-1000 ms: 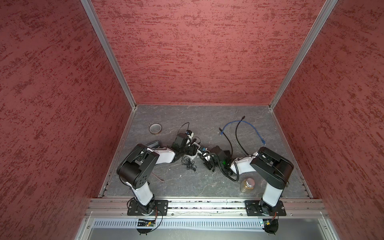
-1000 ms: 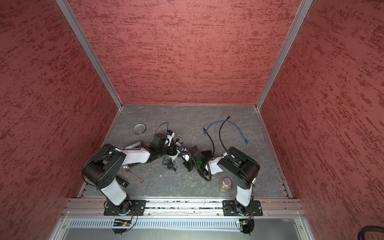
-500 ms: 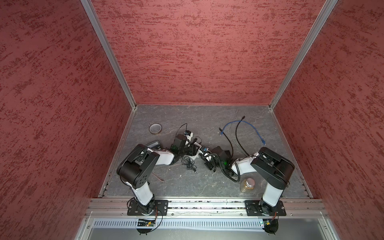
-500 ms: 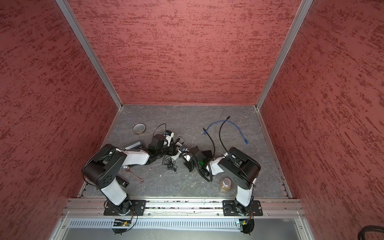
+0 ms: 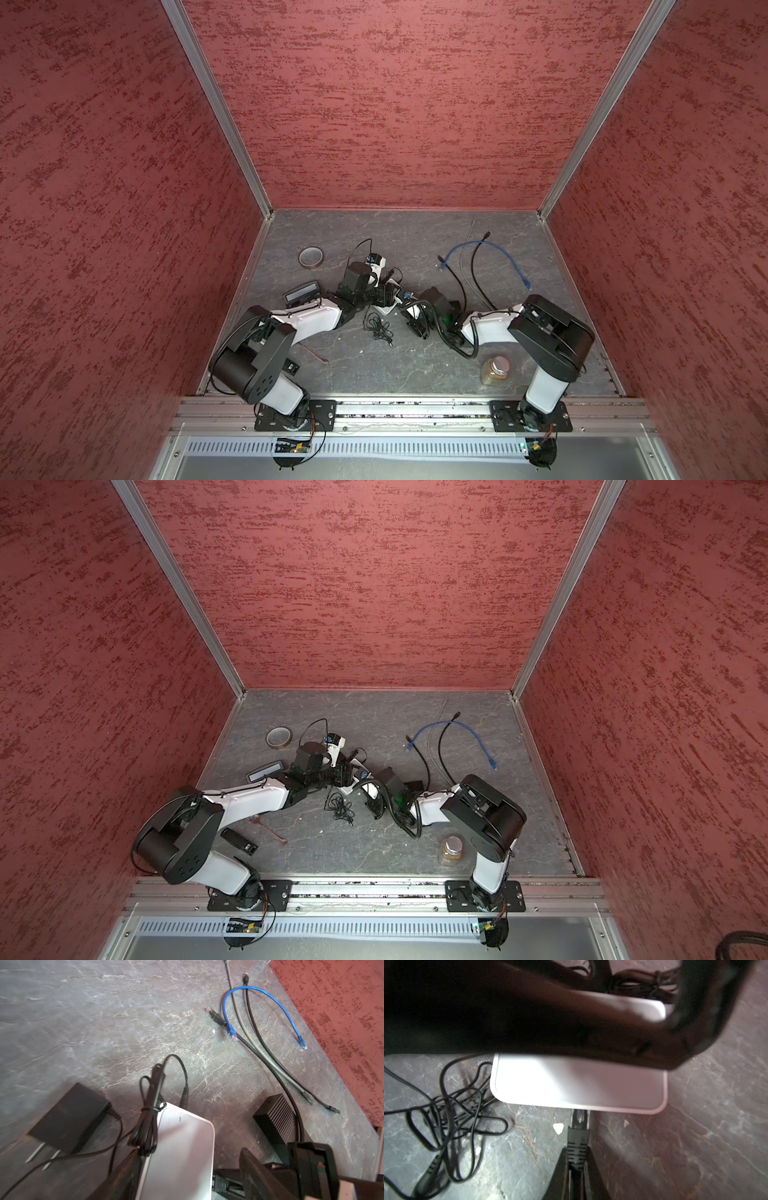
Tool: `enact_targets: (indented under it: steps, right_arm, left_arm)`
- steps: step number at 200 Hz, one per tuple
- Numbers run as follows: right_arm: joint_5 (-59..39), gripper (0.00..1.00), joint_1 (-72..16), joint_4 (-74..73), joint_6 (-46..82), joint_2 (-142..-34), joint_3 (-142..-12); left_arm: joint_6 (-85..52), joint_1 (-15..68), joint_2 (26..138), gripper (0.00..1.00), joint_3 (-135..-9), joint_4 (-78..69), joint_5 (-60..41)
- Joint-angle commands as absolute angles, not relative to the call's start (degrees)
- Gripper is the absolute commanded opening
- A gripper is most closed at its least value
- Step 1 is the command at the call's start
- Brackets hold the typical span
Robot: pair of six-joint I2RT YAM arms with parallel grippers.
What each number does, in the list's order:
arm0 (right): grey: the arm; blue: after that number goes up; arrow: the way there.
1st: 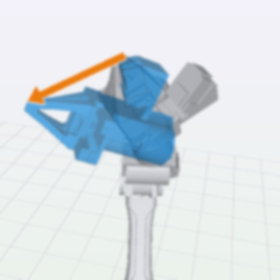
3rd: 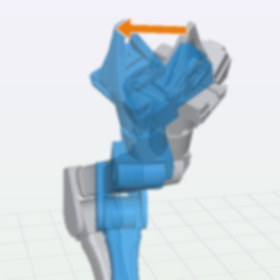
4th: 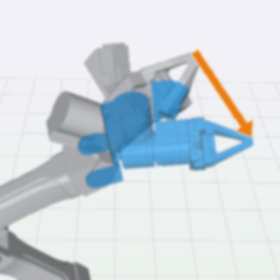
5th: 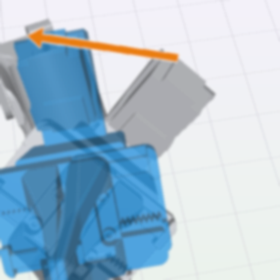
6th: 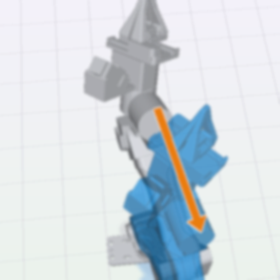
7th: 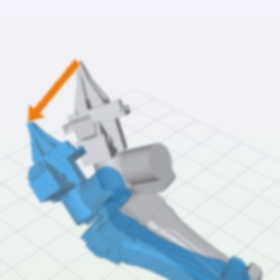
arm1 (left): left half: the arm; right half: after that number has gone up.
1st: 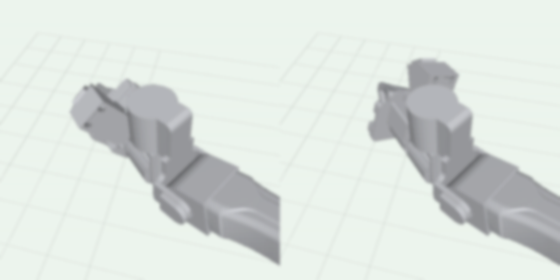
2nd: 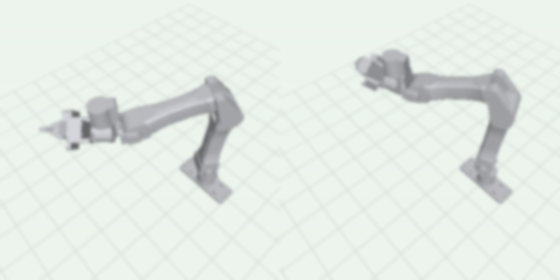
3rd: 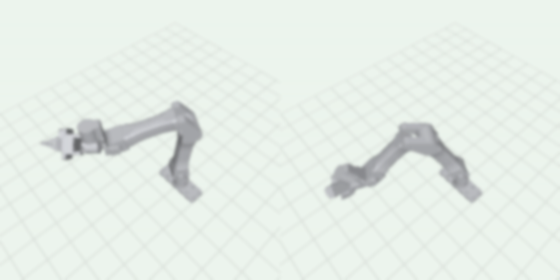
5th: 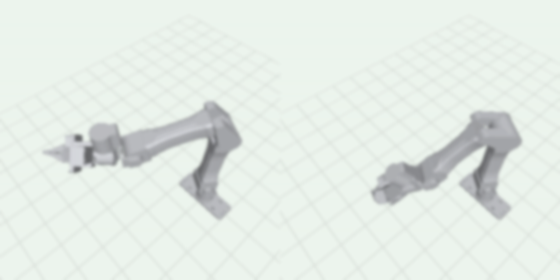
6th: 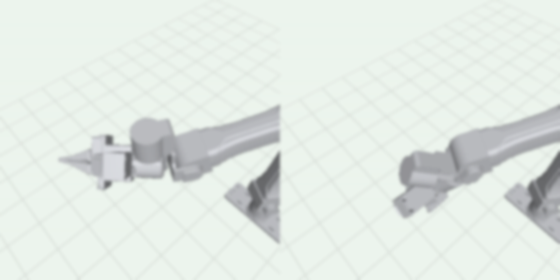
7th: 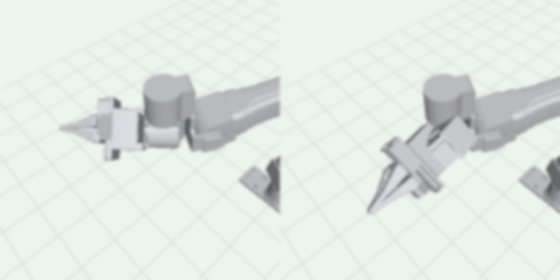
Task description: Insert the plug into the switch port
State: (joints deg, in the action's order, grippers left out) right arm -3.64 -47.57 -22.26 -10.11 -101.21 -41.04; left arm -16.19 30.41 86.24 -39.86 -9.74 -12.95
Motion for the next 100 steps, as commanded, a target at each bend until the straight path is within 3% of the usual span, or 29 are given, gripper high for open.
enact_targets:
  steps: [1,24,100]
  right_arm:
    - [-3.72,0.00,-47.57,-21.18,-12.98,-99.45,-46.31]
    - [-4.59,0.00,-46.64,-18.77,-14.10,-99.73,-48.54]
    - [-9.40,0.00,-43.53,-15.03,-17.01,-107.78,-62.34]
  left_arm:
    - [-17.22,31.35,82.65,0.83,-42.82,-4.31,-17.82]
    - [-16.39,29.99,81.57,0.88,-44.19,-0.66,-13.72]
    - [-18.43,26.01,79.81,0.86,-42.75,-0.57,-4.94]
